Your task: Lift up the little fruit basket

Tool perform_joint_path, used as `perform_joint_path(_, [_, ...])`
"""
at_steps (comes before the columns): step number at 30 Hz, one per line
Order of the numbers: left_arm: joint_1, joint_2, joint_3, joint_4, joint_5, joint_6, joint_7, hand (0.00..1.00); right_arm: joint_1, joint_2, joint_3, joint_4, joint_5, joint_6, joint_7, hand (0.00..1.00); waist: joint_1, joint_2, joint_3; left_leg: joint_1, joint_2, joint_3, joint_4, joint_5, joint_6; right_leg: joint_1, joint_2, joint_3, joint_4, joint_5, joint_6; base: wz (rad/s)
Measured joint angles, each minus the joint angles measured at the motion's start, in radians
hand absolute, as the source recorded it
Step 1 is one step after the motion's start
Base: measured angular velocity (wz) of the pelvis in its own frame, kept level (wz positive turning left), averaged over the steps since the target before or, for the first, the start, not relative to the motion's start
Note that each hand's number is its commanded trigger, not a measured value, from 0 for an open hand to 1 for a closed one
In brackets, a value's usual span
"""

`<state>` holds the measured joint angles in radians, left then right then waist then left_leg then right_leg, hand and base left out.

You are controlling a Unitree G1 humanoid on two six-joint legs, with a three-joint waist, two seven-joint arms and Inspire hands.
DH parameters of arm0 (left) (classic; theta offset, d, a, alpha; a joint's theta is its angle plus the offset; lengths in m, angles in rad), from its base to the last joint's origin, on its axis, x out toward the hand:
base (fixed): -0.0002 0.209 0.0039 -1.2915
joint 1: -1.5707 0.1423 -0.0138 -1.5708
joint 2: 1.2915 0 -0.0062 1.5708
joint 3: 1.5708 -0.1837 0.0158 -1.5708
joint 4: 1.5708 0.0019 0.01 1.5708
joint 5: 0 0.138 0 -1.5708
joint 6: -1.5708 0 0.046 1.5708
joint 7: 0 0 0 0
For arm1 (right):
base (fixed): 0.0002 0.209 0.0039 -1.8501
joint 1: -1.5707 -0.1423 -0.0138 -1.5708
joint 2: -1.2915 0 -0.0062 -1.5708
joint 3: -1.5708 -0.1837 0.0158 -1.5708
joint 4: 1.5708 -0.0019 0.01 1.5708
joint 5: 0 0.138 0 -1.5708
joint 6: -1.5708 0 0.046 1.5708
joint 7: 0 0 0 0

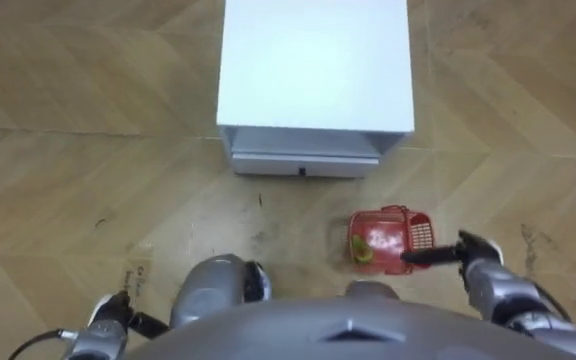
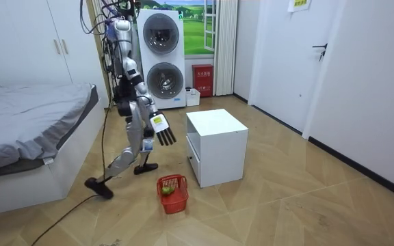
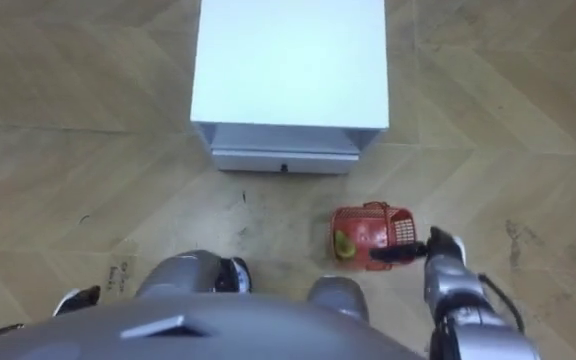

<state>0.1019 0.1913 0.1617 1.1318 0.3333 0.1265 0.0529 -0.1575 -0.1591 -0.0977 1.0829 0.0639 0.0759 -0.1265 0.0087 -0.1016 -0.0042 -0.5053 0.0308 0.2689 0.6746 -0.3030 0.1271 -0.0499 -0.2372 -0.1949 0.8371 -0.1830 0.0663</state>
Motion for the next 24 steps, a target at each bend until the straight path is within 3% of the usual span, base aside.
perform_joint_path(1, [-0.032,0.01,-0.002,0.001,-0.026,-0.009,0.017,0.0,-0.051,-0.003,-0.002,-0.011,0.007,-0.016,-0.007,0.0,0.0,-0.006,0.0045,-0.085,0.014,-0.002,0.074,-0.005,0.003,-0.002,-0.001,-0.003,-0.034,-0.08,0.046,0.09])
perform_joint_path(2, [-0.062,0.02,-0.009,0.015,-0.05,-0.021,0.032,0.0,-0.098,-0.006,-0.003,-0.017,0.008,-0.028,-0.025,0.0,0.001,-0.008,0.0074,-0.16,0.027,-0.013,0.159,-0.012,0.001,-0.02,0.011,-0.003,-0.03,-0.189,0.047,0.09])
perform_joint_path(3, [-0.072,0.024,-0.011,0.025,-0.065,-0.028,0.039,0.0,-0.11,-0.009,-0.003,-0.024,0.005,-0.031,-0.035,0.0,0.002,-0.009,0.0082,-0.191,0.03,-0.024,0.195,-0.018,-0.002,-0.036,0.011,-0.003,-0.008,-0.232,0.046,0.06])
perform_joint_path(4, [-0.089,0.028,-0.02,0.041,-0.096,-0.043,0.056,0.0,-0.12,-0.014,-0.003,-0.047,0.005,-0.032,-0.054,0.0,0.011,-0.011,0.0108,-0.249,0.027,-0.056,0.266,-0.031,-0.01,-0.078,0.007,-0.001,0.069,-0.303,0.036,-0.07])
perform_joint_path(5, [-0.102,0.034,-0.052,0.064,-0.131,-0.046,0.073,0.0,-0.12,-0.023,-0.003,-0.075,0.014,-0.031,-0.075,0.0,0.023,-0.012,0.0134,-0.3,0.023,-0.083,0.341,-0.055,-0.018,-0.124,-0.004,0.007,0.166,-0.359,0.035,-0.13])
perform_joint_path(7, [-0.121,0.043,-0.109,0.104,-0.183,-0.051,0.087,0.0,-0.122,-0.041,-0.003,-0.116,0.029,-0.032,-0.105,0.0,0.027,-0.007,0.0203,-0.376,0.026,-0.091,0.458,-0.101,-0.011,-0.202,-0.027,0.027,0.345,-0.42,0.034,-0.01])
perform_joint_path(9, [-0.134,0.046,-0.129,0.146,-0.227,-0.055,0.097,0.0,-0.126,-0.073,-0.004,-0.133,0.024,-0.038,-0.139,0.0,0.022,-0.01,0.0291,-0.462,0.021,-0.079,0.614,-0.166,0.009,-0.305,-0.078,0.06,0.604,-0.44,0.03,0.16])
perform_joint_path(11, [-0.132,0.054,-0.162,0.148,-0.257,-0.071,0.114,0.0,-0.126,-0.091,-0.005,-0.138,0.023,-0.044,-0.158,0.0,0.013,-0.016,0.034,-0.52,0.005,-0.066,0.723,-0.207,0.03,-0.367,-0.108,0.097,0.774,-0.441,0.03,0.26])
perform_joint_path(12, [-0.134,0.058,-0.177,0.151,-0.264,-0.08,0.119,0.0,-0.127,-0.095,-0.005,-0.144,0.022,-0.044,-0.161,0.0,0.013,-0.021,0.0362,-0.538,0.004,-0.056,0.756,-0.221,0.039,-0.388,-0.115,0.115,0.826,-0.441,0.031,0.31])
perform_joint_path(14, [-0.131,0.063,-0.208,0.174,-0.269,-0.107,0.134,0.0,-0.127,-0.101,-0.005,-0.174,0.034,-0.055,-0.162,0.0,-0.013,-0.021,0.039,-0.604,-0.025,-0.045,0.88,-0.264,0.066,-0.429,-0.132,0.158,0.996,-0.441,0.031,0.4])
perform_joint_path(17, [-0.127,0.066,-0.248,0.183,-0.296,-0.127,0.141,0.0,-0.135,-0.102,-0.005,-0.205,0.05,-0.066,-0.158,0.0,-0.037,-0.025,0.0384,-0.655,-0.046,-0.025,0.995,-0.305,0.087,-0.451,-0.146,0.203,1.147,-0.441,0.031,0.35])
perform_joint_path(19, [-0.123,0.067,-0.266,0.183,-0.301,-0.132,0.142,0.0,-0.143,-0.102,-0.005,-0.206,0.05,-0.074,-0.156,0.0,-0.043,-0.028,0.0394,-0.672,-0.048,-0.014,1.043,-0.318,0.095,-0.455,-0.147,0.222,1.208,-0.441,0.031,0.21])
perform_joint_path(21, [-0.105,0.07,-0.284,0.183,-0.302,-0.148,0.142,0.0,-0.143,-0.102,-0.005,-0.207,0.055,-0.074,-0.148,0.0,-0.058,-0.042,0.0397,-0.687,-0.065,-0.006,1.077,-0.324,0.094,-0.453,-0.165,0.234,1.265,-0.442,0.033,0.25])
perform_joint_path(24, [-0.081,0.07,-0.291,0.181,-0.302,-0.161,0.141,0.0,-0.143,-0.103,-0.005,-0.207,0.064,-0.074,-0.142,0.0,-0.068,-0.055,0.0396,-0.697,-0.065,-0.006,1.094,-0.322,0.087,-0.456,-0.172,0.234,1.295,-0.442,0.034,0.13])
